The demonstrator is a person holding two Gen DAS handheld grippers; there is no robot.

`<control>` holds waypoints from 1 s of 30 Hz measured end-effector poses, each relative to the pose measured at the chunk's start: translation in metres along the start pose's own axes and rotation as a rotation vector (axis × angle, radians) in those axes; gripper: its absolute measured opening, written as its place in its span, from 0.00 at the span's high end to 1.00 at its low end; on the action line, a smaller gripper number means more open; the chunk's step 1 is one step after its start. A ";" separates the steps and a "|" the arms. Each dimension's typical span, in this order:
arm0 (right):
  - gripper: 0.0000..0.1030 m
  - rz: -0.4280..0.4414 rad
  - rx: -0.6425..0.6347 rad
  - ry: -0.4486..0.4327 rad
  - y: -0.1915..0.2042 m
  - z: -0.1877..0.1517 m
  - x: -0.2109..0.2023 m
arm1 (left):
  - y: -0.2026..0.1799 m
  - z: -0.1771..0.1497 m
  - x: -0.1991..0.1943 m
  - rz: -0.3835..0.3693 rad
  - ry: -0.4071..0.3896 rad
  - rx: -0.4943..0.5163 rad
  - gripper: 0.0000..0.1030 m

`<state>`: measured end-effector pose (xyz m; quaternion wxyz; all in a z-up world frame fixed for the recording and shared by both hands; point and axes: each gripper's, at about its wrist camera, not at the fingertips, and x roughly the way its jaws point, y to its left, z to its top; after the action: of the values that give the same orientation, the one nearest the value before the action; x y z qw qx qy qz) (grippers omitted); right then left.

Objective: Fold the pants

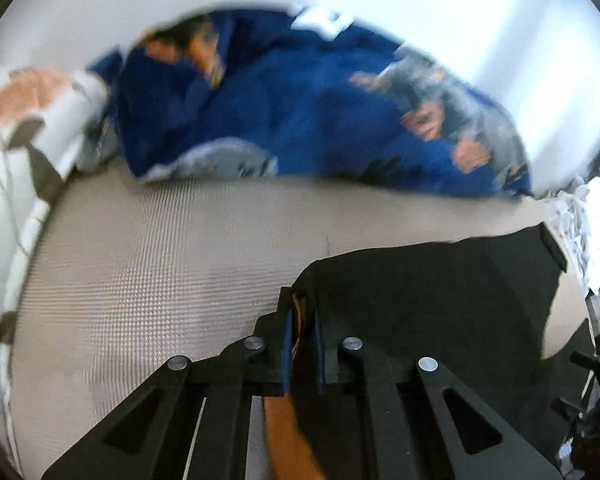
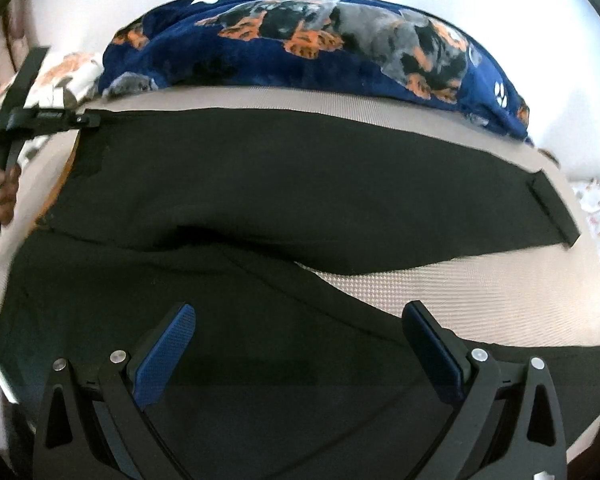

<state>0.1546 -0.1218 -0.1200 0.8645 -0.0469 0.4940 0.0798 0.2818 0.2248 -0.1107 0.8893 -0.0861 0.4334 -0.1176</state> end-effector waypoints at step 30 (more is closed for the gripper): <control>0.92 0.744 0.662 0.086 -0.108 0.069 0.053 | -0.098 -0.154 -0.159 -0.138 -0.116 -0.096 0.90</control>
<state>0.2592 -0.2122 -0.1309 0.7249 0.4061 0.5111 0.2200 0.0520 0.1687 -0.0599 0.8976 -0.1648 0.3793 -0.1523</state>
